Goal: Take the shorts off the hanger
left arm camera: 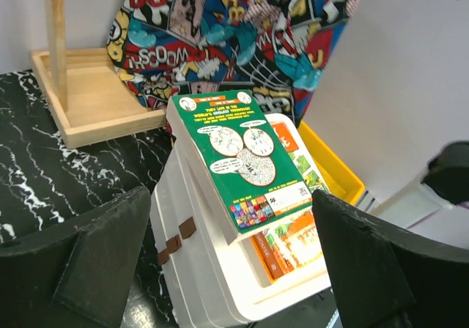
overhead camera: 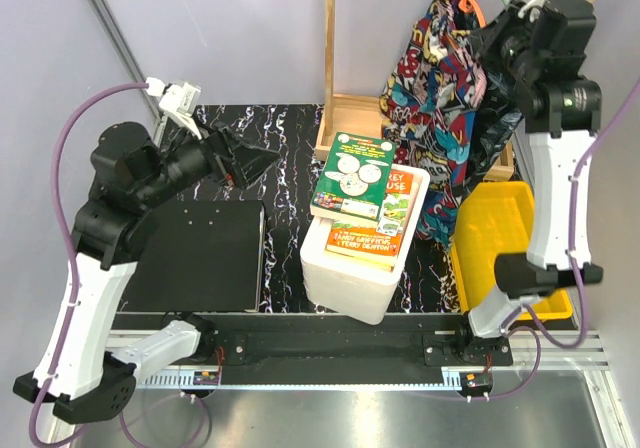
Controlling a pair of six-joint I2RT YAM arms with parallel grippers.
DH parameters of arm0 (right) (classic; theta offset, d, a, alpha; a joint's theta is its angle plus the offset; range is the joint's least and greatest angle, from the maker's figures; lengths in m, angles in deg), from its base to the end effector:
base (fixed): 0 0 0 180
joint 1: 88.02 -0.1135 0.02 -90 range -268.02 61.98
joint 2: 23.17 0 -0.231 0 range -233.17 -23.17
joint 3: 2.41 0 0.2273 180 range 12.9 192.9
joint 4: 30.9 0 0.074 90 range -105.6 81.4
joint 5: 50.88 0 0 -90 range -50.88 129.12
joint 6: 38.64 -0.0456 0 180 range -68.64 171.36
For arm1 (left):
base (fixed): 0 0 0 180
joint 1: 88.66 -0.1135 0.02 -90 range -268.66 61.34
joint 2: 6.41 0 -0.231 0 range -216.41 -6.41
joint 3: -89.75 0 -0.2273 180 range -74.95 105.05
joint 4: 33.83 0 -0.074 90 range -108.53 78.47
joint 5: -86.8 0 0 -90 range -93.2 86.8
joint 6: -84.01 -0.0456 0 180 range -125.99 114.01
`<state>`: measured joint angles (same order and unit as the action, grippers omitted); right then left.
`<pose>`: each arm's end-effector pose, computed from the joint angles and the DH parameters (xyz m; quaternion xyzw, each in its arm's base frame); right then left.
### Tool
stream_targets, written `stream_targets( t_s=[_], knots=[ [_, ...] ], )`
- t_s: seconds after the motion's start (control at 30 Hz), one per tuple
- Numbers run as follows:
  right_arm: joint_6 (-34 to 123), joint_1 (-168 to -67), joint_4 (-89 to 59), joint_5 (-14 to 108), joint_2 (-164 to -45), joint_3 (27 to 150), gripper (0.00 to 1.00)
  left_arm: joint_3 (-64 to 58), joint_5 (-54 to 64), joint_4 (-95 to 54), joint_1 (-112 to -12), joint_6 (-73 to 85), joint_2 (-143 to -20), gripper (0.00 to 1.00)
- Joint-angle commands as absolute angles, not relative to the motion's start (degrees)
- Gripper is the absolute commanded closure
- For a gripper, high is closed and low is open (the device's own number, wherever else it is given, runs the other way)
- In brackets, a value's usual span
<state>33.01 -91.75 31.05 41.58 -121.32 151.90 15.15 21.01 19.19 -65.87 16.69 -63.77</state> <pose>0.2975 0.0214 0.5189 0.0801 0.7375 0.1440 0.6549 0.1426 -0.0802 0.4670 0.1424 0.7206 -0.3979 0.5496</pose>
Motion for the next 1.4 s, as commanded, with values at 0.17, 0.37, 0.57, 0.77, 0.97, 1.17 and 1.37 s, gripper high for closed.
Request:
stream_targets(
  t_s=[0.17, 0.37, 0.57, 0.77, 0.97, 1.17, 1.37],
  knots=[
    [28.24, -91.62, 28.87, 44.66, -101.57, 134.72, 1.00, 16.26, 24.05, -5.16, -61.95, 21.08, -73.45, 0.14],
    [29.99, -91.71, 30.28, 44.48, -95.60, 129.80, 1.00, 35.15, 22.03, -11.40, -51.23, 24.67, -94.78, 0.16],
    [32.19, -93.03, 30.37, 43.43, -90.15, 123.29, 1.00, 55.36, 24.92, -22.13, -45.51, 38.81, -114.20, 0.17],
    [35.88, -94.69, 30.63, 43.86, -85.93, 119.07, 1.00, 61.19, 19.66, -28.55, -42.70, 49.74, -120.49, 0.21],
    [37.73, -94.96, 31.77, 46.06, -82.06, 114.50, 1.00, 61.28, 20.09, -30.39, -42.17, 39.03, -122.34, 0.22],
    [38.61, -95.14, 33.44, 47.73, -80.48, 115.29, 1.00, 63.82, 20.97, -29.60, -41.11, 27.77, -125.94, 0.30],
    [38.44, -95.14, 34.06, 49.22, -80.21, 116.69, 1.00, 65.23, 21.41, -27.85, -41.02, 21.88, -128.31, 0.41]
  ],
)
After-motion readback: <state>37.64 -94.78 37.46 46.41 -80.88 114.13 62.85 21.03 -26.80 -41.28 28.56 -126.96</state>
